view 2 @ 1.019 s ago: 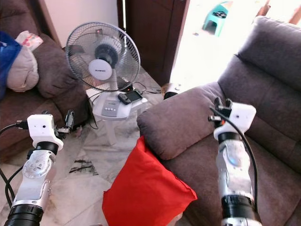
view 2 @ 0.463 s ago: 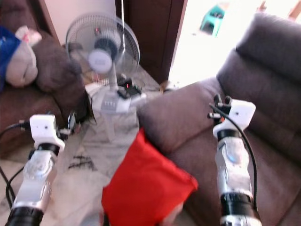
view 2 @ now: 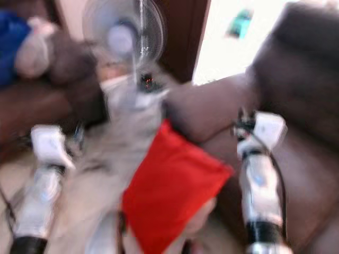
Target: Move the pillow to the sofa from floor
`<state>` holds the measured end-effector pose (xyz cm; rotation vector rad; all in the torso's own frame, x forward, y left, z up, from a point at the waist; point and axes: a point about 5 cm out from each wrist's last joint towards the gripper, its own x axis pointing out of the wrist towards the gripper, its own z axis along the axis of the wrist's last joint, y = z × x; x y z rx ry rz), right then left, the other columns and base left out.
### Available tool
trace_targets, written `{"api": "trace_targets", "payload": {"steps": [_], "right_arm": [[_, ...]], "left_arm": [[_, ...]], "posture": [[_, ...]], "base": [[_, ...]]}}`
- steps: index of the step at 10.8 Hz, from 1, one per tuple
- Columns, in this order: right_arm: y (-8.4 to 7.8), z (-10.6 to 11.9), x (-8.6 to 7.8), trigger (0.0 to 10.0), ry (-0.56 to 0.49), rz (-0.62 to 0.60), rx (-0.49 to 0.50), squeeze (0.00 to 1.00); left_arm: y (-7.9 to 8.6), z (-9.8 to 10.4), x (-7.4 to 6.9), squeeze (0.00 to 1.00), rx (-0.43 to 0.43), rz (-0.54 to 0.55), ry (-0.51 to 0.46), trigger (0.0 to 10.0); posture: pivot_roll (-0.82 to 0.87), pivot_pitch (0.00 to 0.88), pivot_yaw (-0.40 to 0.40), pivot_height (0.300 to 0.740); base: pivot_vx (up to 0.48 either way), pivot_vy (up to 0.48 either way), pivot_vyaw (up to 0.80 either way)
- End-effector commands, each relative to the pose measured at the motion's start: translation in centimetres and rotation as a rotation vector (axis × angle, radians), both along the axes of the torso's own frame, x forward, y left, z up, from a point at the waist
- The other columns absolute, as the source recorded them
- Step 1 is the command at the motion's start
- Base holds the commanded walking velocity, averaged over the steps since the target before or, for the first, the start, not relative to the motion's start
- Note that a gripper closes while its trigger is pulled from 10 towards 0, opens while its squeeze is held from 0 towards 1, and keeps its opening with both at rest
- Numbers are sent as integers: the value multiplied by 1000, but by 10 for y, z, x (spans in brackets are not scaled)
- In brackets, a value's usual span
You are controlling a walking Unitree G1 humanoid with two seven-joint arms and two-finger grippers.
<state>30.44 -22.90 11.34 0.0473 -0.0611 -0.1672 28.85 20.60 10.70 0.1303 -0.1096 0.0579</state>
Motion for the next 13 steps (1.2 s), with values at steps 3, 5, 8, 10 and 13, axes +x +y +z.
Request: {"api": "trace_targets", "payload": {"steps": [3,5,8,10,13], "right_arm": [[5,7,5,10000,-16,28,8,0],[8,6,6,10000,-9,38,17,0],[8,2,7,10000,15,31,7,0],[12,-2,7,10000,45,54,17,0],[13,-4,7,10000,56,40,16,0]], "left_arm": [[-1,9,5,0,9,-16,-18,10000],[-3,8,5,0,-6,-32,-11,10000],[-3,8,6,0,-2,-33,-5,10000],[0,13,8,0,-13,-15,-11,10000],[10,56,18,0,-40,57,-180,10000]], "posture": [[74,9,-74,622],[76,11,-77,622],[77,21,-79,622],[71,24,-76,617],[74,28,-74,603]], "base": [[0,0,0],[0,0,0],[0,0,0],[0,0,0],[0,0,0]]}}
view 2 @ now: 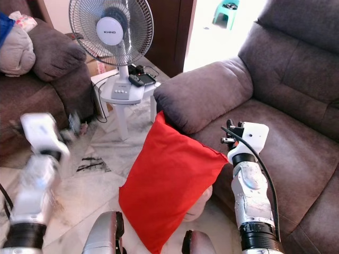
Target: Move the pillow to the sofa from floor
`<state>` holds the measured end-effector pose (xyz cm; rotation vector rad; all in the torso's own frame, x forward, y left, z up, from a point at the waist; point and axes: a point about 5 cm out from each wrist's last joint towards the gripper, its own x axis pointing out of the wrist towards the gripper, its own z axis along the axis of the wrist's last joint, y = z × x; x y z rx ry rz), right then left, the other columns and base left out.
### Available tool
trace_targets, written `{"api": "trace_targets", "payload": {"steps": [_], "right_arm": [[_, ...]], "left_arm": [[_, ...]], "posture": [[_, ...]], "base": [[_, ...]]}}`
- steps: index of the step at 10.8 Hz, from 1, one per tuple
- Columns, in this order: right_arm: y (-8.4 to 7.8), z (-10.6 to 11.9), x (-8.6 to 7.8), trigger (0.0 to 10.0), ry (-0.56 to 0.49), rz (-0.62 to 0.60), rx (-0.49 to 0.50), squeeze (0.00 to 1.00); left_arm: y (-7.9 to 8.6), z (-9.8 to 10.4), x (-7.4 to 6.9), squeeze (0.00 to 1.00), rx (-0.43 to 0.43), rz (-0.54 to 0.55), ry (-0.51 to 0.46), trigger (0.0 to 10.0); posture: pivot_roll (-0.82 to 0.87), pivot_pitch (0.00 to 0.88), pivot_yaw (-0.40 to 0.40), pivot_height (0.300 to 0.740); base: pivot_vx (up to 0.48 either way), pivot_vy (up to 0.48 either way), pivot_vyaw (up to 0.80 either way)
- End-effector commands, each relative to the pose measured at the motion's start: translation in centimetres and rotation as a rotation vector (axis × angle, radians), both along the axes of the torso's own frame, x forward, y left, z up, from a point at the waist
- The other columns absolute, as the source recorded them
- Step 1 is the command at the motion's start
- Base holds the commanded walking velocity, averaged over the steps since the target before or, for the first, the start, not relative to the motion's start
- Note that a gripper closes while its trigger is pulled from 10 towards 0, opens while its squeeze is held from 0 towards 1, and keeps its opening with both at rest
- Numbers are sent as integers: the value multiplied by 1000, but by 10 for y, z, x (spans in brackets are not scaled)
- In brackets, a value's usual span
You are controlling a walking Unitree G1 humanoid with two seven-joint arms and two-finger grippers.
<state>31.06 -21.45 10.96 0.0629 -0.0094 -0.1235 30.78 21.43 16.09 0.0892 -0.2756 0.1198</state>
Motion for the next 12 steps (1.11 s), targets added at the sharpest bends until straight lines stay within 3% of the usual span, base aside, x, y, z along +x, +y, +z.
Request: {"api": "trace_targets", "payload": {"steps": [1,3,6,12], "right_arm": [[-3,-1,1,10000,13,-21,-4,0],[-2,-4,0,10000,41,-10,-8,0],[3,-1,2,10000,18,14,2,0],[8,-5,1,10000,38,34,13,0]], "left_arm": [[-1,-3,-2,0,1,-1,12,10000],[-6,-15,-6,0,9,-18,58,10000],[-5,-13,-4,0,3,-16,59,10000],[-19,-21,-1,0,-10,-75,120,10000]], "posture": [[73,30,-74,603],[72,37,-75,603],[71,38,-75,578],[72,32,-74,578]], "base": [[0,0,0],[0,0,0],[0,0,0],[0,0,0]]}}
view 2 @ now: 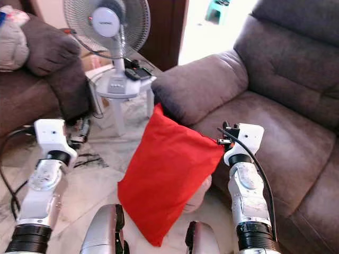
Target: Move the pillow to the sofa from floor
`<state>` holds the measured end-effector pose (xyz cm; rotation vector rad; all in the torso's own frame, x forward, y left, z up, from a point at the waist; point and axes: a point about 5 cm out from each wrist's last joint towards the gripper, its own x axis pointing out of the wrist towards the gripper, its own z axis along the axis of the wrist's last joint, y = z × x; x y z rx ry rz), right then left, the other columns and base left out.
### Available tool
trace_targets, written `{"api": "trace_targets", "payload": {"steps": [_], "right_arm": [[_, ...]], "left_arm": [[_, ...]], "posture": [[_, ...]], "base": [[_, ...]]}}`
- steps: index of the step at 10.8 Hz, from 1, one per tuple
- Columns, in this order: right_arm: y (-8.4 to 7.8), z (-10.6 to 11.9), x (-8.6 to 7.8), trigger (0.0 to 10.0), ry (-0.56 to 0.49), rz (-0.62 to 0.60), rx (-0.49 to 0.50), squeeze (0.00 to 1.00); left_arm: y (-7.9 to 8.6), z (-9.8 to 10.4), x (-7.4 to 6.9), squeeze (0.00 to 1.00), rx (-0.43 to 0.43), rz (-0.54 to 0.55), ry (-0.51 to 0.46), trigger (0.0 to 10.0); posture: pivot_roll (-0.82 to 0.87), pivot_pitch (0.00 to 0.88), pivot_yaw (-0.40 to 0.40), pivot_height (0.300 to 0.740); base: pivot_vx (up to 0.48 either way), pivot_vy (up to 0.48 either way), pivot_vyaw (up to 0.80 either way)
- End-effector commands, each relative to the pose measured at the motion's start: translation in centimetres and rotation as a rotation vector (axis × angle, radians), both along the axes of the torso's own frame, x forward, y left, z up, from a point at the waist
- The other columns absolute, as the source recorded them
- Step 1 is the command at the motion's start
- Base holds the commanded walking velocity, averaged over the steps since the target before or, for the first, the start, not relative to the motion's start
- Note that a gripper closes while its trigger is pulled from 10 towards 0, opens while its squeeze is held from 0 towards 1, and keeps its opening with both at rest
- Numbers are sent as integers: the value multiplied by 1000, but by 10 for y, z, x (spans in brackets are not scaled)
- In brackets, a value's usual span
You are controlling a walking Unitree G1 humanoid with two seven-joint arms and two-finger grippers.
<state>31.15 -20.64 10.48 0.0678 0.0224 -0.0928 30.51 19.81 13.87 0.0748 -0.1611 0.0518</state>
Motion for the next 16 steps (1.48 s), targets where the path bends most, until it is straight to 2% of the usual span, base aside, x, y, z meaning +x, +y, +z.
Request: {"api": "trace_targets", "payload": {"steps": [1,3,6,13,15,16], "right_arm": [[0,1,0,10000,5,1,-24,0],[0,3,0,10000,-4,-2,-27,0],[-2,2,1,10000,-1,-17,15,0],[0,-4,1,10000,37,-22,0,0],[2,-11,1,10000,82,-20,25,0],[3,-15,5,10000,136,-34,81,1000]], "left_arm": [[-3,0,3,0,18,-15,25,10000],[-4,-2,3,0,26,-24,37,10000],[-8,-5,2,0,22,-37,52,10000],[-9,-6,3,0,26,-53,64,10000],[-12,-8,5,0,27,-72,77,10000],[-13,-7,5,0,22,-76,77,10000]], "posture": [[72,31,-74,578],[71,30,-74,578],[69,31,-73,578],[74,35,-71,578],[73,43,-70,578],[68,53,-72,578]], "base": [[0,0,0],[159,0,800],[321,0,0],[321,0,0],[0,0,0],[0,0,0]]}}
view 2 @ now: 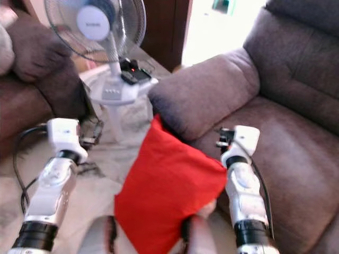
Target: Move the pillow to the sofa from floor
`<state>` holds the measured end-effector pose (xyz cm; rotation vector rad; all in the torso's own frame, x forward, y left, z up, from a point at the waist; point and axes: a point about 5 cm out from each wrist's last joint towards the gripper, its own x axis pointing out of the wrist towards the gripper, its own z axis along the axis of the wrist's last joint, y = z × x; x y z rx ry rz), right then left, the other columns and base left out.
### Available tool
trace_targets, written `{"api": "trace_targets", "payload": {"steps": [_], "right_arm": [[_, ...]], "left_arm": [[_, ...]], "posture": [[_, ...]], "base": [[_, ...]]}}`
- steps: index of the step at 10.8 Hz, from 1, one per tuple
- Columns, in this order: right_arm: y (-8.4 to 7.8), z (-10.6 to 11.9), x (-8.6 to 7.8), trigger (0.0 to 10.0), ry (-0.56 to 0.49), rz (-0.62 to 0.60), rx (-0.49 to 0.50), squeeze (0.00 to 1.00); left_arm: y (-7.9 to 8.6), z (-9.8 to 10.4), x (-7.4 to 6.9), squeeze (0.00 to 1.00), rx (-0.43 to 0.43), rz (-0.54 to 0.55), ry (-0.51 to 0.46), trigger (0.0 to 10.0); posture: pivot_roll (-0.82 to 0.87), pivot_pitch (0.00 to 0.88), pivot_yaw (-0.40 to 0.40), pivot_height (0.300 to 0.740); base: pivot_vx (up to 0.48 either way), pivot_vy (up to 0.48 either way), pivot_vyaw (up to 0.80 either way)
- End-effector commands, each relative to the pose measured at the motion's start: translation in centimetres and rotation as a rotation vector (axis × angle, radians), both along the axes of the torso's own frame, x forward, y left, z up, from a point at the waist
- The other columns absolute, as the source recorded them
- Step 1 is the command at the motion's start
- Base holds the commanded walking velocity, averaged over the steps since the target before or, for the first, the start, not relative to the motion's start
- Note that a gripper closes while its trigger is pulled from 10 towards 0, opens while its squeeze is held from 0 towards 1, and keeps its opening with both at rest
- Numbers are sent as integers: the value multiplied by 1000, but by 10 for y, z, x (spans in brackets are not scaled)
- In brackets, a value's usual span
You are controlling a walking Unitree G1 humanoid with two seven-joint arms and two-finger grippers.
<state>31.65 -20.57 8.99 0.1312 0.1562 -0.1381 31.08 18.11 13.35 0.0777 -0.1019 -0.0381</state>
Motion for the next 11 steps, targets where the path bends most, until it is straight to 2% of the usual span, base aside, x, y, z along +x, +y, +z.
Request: {"api": "trace_targets", "payload": {"steps": [1,2,3,4,5,7,9,10,11], "right_arm": [[2,-2,2,10000,30,-11,31,1000],[1,-13,5,10000,132,-20,111,1000],[1,-18,7,10000,180,6,133,1000],[-1,-17,10,10000,194,7,207,1000],[-5,-25,8,10000,256,-3,233,1000],[-10,-32,7,10000,304,-40,255,1000],[0,-40,9,10000,352,-59,352,1000],[3,-46,8,10000,388,-56,375,906],[1,-50,5,10000,413,-65,352,0]], "left_arm": [[4,-1,0,0,16,8,15,10000],[3,-2,-1,0,16,-3,22,10000],[1,-4,-2,0,19,-11,35,10000],[-1,-3,-2,0,3,-23,41,10000],[-4,-5,-4,0,1,-32,48,10000],[-3,-7,-8,0,-1,-36,58,10000],[2,-8,-9,0,5,-40,79,10000],[2,-7,-9,0,13,-42,77,10000],[0,-7,-10,0,13,-48,77,10000]], "posture": [[67,61,-75,578],[64,68,-78,578],[60,87,-85,578],[55,103,-93,578],[61,106,-99,578],[70,112,-98,578],[71,113,-87,578],[72,110,-82,578],[76,112,-83,578]], "base": [[0,0,0],[0,0,0],[0,0,0],[0,0,0],[0,0,0],[0,0,0],[0,0,0],[0,0,0],[0,0,0]]}}
